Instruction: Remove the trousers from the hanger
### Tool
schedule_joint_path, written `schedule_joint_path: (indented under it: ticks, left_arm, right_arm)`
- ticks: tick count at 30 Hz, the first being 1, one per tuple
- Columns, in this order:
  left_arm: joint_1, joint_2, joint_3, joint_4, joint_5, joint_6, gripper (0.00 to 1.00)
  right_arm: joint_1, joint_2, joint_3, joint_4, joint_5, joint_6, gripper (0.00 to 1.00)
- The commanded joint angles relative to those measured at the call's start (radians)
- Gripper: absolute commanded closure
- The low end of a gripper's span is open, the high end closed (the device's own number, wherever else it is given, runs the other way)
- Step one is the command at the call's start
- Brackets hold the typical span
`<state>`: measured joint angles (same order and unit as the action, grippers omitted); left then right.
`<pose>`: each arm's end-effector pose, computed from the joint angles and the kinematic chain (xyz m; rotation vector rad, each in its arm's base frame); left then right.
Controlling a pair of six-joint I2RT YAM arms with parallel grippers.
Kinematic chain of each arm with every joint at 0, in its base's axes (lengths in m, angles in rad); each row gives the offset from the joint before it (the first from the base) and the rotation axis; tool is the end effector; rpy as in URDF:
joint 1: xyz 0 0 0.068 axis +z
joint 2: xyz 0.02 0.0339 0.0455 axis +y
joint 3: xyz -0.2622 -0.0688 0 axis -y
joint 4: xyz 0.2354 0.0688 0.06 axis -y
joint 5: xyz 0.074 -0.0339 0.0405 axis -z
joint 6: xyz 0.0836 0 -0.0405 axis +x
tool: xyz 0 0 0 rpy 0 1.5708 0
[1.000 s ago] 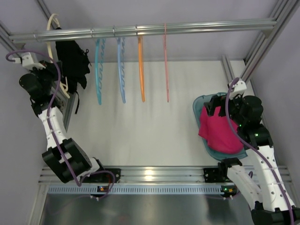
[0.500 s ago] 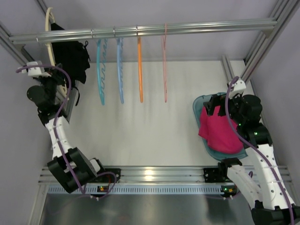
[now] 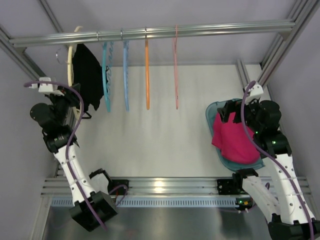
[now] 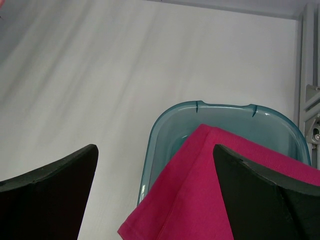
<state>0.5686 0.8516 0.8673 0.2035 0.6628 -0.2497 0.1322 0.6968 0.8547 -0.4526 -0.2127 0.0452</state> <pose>0.2116 0.0742 0.4049 -0.0052 1.4009 -0.1824 0.1870 0.0427 0.3328 -0.2286 1.8570 0.3208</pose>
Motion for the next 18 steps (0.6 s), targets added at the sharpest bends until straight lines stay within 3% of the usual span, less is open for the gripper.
schedule_joint_path:
  ticks: [1,5,9,13,14,15,16,18]
  left_arm:
    - [-0.001,-0.032,0.116,-0.198,0.171,0.085,1.00]
    - [0.001,-0.051,0.165,-0.514,0.323,0.209,1.00]
    - [0.001,-0.045,0.226,-0.905,0.448,0.456,1.00]
    - [0.001,-0.040,0.309,-1.248,0.537,0.896,1.00]
    - [-0.001,-0.033,0.337,-1.324,0.538,0.967,1.00]
    - [-0.001,-0.026,0.349,-1.401,0.537,1.151,1.00]
    - [-0.001,-0.023,0.357,-1.556,0.531,1.252,1.00]
    - [-0.003,-0.025,0.352,-1.662,0.502,1.460,1.00]
  right_arm:
    - [-0.009,0.006,0.063,0.040,-0.022,-0.013,0.01]
    - [-0.009,0.007,0.078,0.037,-0.022,-0.027,0.00]
    - [-0.009,0.004,0.079,0.034,-0.028,-0.028,0.01]
    - [-0.011,0.003,0.083,0.028,-0.028,-0.033,0.01]
    - [-0.011,0.000,0.083,0.026,-0.028,-0.033,0.01]
    - [-0.011,0.000,0.084,0.026,-0.028,-0.036,0.01]
    - [-0.011,0.000,0.086,0.023,-0.027,-0.034,0.01]
    - [-0.011,-0.002,0.086,0.023,-0.028,-0.034,0.01]
